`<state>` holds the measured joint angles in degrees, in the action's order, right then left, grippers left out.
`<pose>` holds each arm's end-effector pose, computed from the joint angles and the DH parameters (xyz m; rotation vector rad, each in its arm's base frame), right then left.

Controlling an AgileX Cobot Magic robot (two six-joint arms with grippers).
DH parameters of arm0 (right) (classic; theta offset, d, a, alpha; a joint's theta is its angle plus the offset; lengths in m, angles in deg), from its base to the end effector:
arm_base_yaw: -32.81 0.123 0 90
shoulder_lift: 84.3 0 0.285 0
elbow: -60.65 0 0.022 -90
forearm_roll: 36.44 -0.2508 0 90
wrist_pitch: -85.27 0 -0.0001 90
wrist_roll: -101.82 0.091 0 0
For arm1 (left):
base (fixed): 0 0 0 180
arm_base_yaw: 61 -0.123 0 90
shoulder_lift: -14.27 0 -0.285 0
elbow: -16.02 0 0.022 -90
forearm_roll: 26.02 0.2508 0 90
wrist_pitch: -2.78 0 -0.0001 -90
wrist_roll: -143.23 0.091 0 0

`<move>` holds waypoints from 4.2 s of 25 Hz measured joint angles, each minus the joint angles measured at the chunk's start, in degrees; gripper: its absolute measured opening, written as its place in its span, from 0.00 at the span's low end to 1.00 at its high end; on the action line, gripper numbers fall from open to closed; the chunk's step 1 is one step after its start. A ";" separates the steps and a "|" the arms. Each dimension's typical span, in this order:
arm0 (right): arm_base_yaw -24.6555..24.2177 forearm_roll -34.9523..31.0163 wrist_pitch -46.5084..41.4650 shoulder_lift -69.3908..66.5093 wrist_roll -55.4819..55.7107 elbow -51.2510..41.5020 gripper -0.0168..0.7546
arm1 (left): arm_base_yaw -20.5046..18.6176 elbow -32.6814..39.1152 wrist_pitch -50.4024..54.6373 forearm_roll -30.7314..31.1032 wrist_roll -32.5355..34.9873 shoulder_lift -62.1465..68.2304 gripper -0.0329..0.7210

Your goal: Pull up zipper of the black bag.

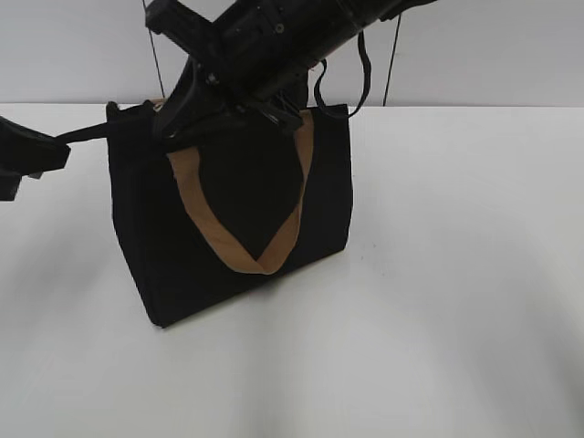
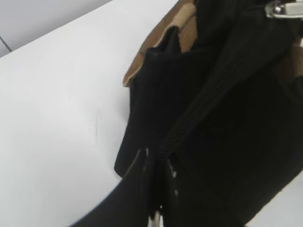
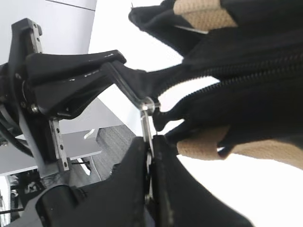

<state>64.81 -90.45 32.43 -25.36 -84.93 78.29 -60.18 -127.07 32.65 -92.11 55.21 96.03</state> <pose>0.3417 0.2828 0.2761 -0.3161 2.6385 1.3110 0.2495 -0.0451 0.2501 0.7987 2.0707 -0.2745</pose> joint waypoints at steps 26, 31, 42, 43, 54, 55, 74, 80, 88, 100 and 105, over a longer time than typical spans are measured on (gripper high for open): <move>-16.02 0.13 -5.03 -0.12 -0.38 -0.05 0.01 | -5.52 0.00 3.53 5.28 -3.17 -1.39 0.07; -16.30 -0.10 -5.17 -0.12 -0.88 -0.05 0.01 | -5.52 0.00 3.65 5.15 -3.17 -1.39 0.07; -18.38 1.35 -3.66 0.25 -7.31 0.19 0.49 | -6.10 0.05 2.36 5.33 -3.35 -1.39 0.22; -18.49 1.50 -3.90 0.39 -7.89 0.19 0.61 | -6.20 0.05 2.95 5.32 -3.35 -1.39 0.32; -17.68 3.91 -8.22 6.02 -19.19 0.24 0.75 | -6.20 -0.53 8.27 -0.06 -10.73 -3.58 0.91; -17.68 5.09 -9.19 6.87 -20.26 0.24 0.75 | -6.20 -1.55 9.60 0.93 -12.80 -3.68 0.90; -17.64 40.02 -16.75 17.69 -14.04 0.28 0.74 | -6.20 -32.49 32.52 67.84 -86.47 0.06 0.78; -17.64 45.43 -16.86 23.92 -8.58 0.28 0.74 | -6.20 -32.62 32.71 66.51 -87.16 -2.77 0.77; -17.64 46.28 -15.84 40.09 -6.58 -13.28 0.74 | -6.20 -22.55 30.56 60.97 -83.16 -18.07 0.76; -17.64 46.32 -4.53 70.78 -6.31 -51.08 0.74 | -6.20 2.43 28.93 57.74 -82.76 -48.68 0.76; -17.64 46.32 -3.93 78.83 -6.25 -62.44 0.74 | -6.20 4.06 35.03 57.77 -83.49 -55.59 0.76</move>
<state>47.18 -44.13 28.50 53.46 -91.18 15.85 -66.39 -123.02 67.68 -34.34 -28.28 40.43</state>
